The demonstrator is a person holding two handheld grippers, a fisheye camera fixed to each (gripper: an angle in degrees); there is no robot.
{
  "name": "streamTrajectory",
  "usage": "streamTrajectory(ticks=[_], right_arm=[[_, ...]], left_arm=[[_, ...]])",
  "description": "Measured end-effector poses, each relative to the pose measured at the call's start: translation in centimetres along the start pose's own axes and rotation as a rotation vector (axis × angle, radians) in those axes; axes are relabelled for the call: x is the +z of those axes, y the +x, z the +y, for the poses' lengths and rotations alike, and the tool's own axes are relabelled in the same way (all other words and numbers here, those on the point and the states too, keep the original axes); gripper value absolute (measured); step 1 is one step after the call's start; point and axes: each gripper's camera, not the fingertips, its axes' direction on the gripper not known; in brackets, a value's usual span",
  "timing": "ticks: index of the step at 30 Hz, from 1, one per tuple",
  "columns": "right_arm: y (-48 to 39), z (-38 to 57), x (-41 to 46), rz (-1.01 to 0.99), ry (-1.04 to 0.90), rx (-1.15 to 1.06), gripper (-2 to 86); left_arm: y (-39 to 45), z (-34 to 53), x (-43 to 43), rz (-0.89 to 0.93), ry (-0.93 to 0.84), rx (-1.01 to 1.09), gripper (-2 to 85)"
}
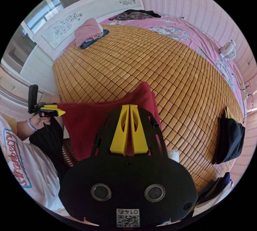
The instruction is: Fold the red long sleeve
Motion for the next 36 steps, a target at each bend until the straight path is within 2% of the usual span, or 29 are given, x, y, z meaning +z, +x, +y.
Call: streamTrajectory(ticks=[4,8,10,13,16,18,22,25,27,31,34,36], right_arm=[[1.4,-1.6,2.4,-0.039,-0.042,0.058,-0.3],[2.0,-2.0,2.7,-0.039,-0.046,0.044,-0.4],[2.5,-2.0,2.5,-0.045,-0.040,0.044,-0.4],[4.1,-1.5,2.2,-0.097,-0.014,0.084,-0.4],[6.7,-0.6,2.1,-0.179,0.028,0.173,-0.5],[9.7,0.0,2.7,-0.326,0.063,0.272,-0.6],[11.4,0.2,2.2,-0.387,0.054,0.311,-0.5],[14.0,1.4,0.8,-0.628,0.133,0.381,0.6],[14.8,2.5,-2.3,-0.772,0.300,0.315,2.6],[15.8,3.6,-6.8,-0.593,0.444,0.279,8.9],[17.1,2.1,-6.6,-0.411,0.296,0.277,14.1],[17.5,0.2,-4.1,-0.344,0.092,0.228,16.5]], left_arm=[[4.2,0.1,-1.7,-0.249,0.044,0.206,2.0],[9.4,-1.4,0.5,-0.227,0.129,0.370,-0.6],[10.7,-3.1,5.1,-0.151,0.073,0.419,-0.9],[9.5,-4.6,11.2,-0.271,-0.071,0.407,-1.0],[8.8,-4.4,11.7,-0.247,-0.055,0.385,-1.0],[8.4,-4.4,11.6,-0.216,-0.045,0.349,-1.0],[7.5,-5.2,10.3,-0.093,-0.035,0.260,-0.8],[7.3,-4.0,7.4,-0.105,-0.010,0.140,-0.4],[7.5,-2.3,5.4,-0.090,0.040,0.130,0.5],[6.2,0.2,2.0,-0.156,0.112,-0.001,8.7],[5.5,0.0,1.8,-0.218,0.107,-0.037,14.4],[5.1,-0.4,2.4,-0.222,0.079,-0.057,16.1]])
